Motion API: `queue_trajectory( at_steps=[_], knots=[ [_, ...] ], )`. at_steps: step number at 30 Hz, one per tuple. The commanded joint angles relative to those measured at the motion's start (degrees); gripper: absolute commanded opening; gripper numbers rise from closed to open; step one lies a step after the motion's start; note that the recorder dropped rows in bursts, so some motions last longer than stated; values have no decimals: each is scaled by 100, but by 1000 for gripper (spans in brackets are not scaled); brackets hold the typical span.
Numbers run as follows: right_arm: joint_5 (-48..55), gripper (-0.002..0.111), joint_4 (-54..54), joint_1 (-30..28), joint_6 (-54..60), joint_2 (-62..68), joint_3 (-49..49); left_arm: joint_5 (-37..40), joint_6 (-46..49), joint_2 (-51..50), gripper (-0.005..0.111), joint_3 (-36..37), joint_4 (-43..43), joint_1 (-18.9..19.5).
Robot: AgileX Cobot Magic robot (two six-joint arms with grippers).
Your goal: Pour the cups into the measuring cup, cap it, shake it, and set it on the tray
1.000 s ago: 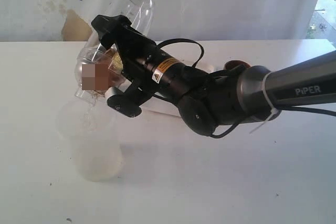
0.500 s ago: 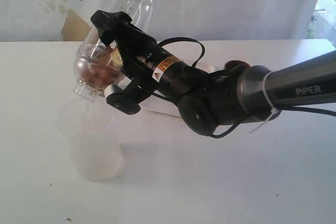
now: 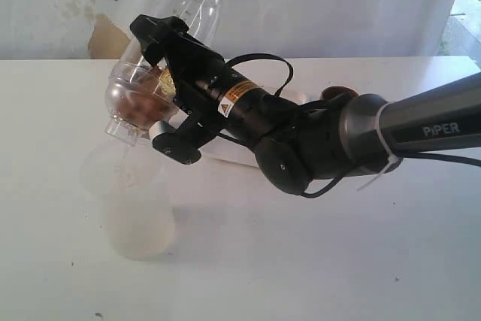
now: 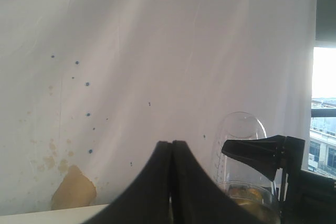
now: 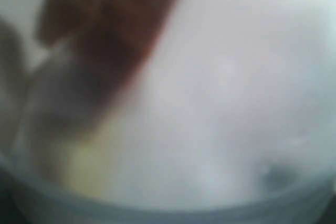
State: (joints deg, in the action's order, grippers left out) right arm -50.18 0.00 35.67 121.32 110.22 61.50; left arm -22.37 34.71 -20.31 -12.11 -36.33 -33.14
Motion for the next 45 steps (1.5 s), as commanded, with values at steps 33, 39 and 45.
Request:
queue_trajectory(
  at_steps=[33, 39, 45],
  knots=[
    [-245, 0, -1344, -222, 90, -62, 69, 1, 3, 37, 0, 24, -47, -16],
    [-235, 0, -1977, -307, 90, -74, 69, 1, 3, 37, 0, 24, -47, -16],
    [-122, 0, -2025, -320, 90, -74, 288, 1, 3, 37, 0, 24, -47, -16]
  ],
)
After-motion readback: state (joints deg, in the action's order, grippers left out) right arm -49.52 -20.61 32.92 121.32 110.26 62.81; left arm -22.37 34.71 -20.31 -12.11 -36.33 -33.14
